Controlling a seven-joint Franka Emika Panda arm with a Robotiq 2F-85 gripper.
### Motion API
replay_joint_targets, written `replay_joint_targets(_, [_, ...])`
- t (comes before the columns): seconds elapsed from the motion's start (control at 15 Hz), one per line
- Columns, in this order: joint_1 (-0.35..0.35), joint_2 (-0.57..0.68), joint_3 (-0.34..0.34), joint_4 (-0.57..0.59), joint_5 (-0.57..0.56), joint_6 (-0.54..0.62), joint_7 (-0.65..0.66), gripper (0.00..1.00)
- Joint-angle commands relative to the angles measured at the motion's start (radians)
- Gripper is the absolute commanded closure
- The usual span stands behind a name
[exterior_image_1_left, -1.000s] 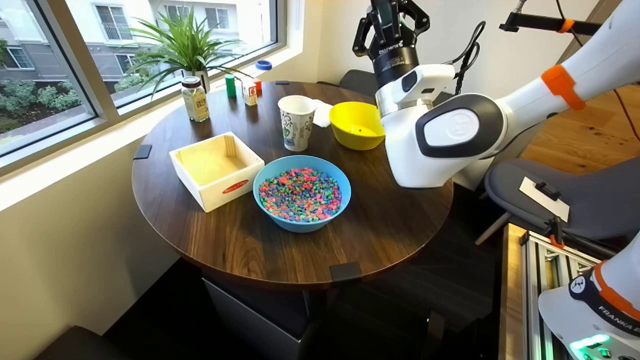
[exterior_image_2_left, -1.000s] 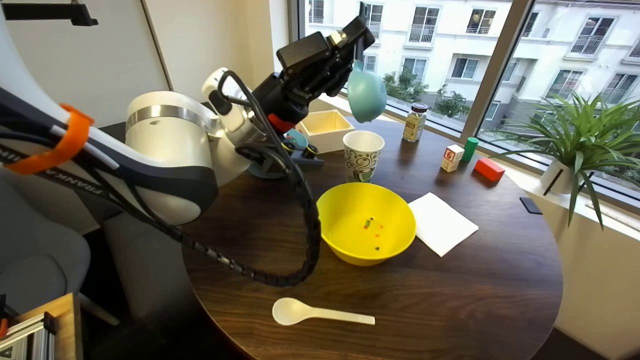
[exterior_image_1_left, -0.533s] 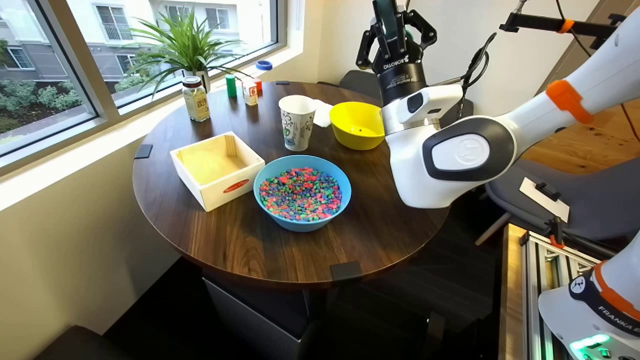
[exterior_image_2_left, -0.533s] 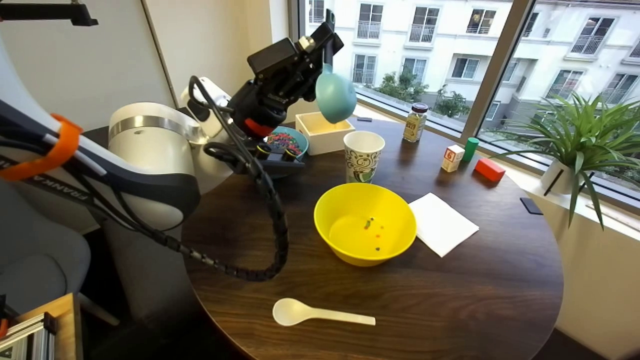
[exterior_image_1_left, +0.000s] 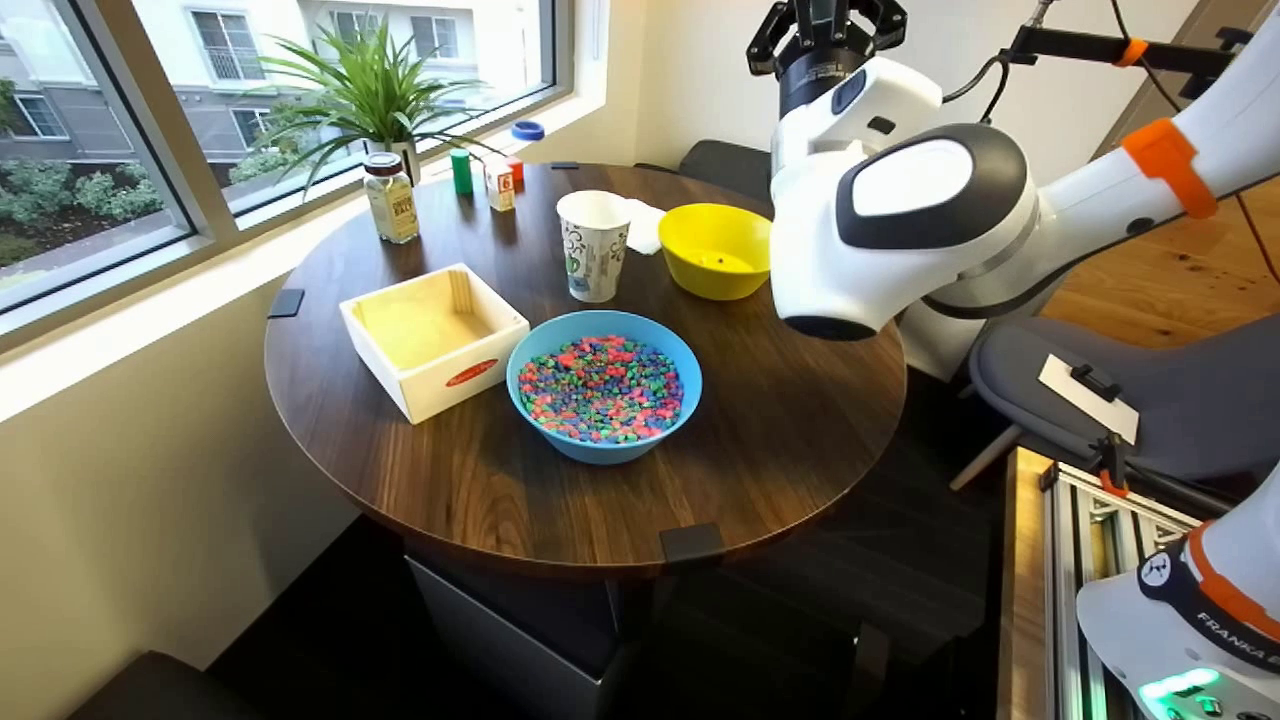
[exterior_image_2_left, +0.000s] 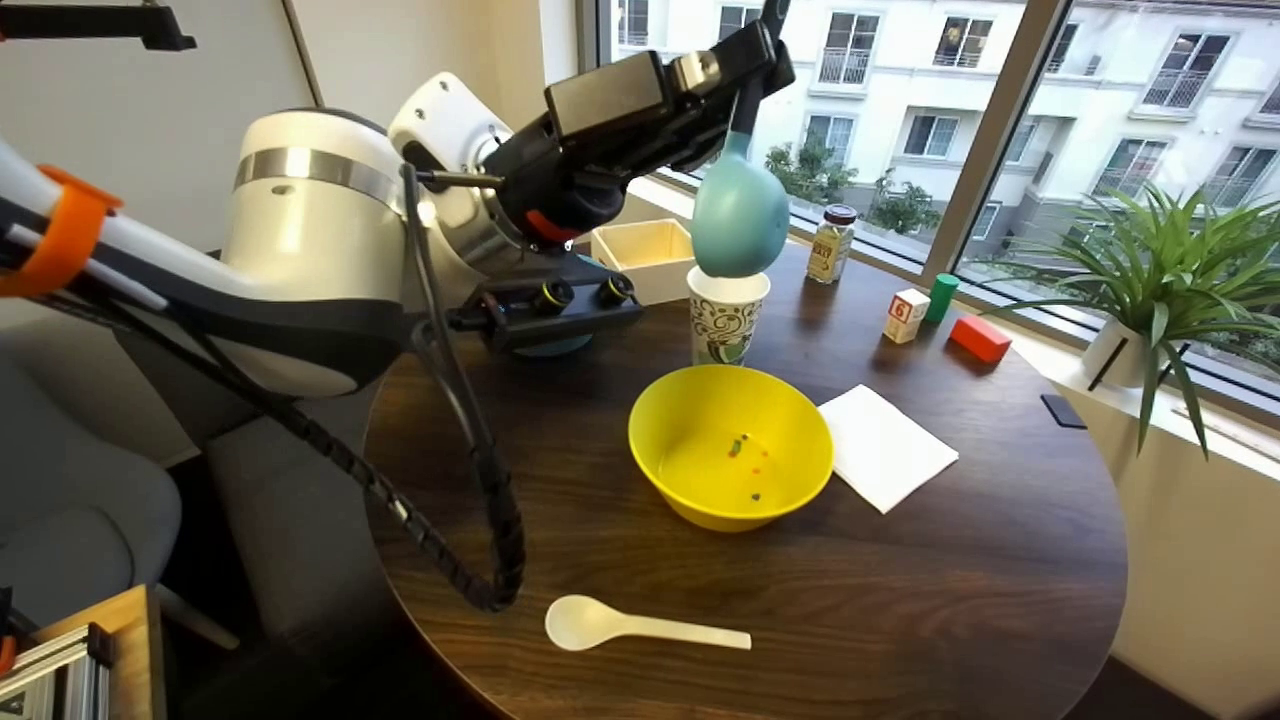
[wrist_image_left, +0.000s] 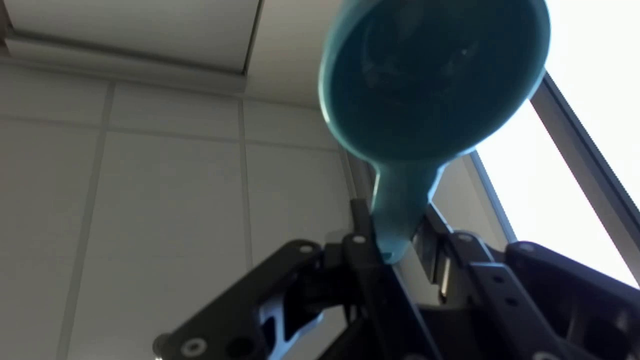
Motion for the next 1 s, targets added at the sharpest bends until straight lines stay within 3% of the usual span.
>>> replay_joint_targets(0.0, [0.011, -0.046, 0.001, 0.046, 0.169, 0.109, 0.042, 0.94])
replay_joint_targets(0.93, [-0.002, -0.196, -0.084, 0.070, 0.738, 0.628, 0.036, 0.94])
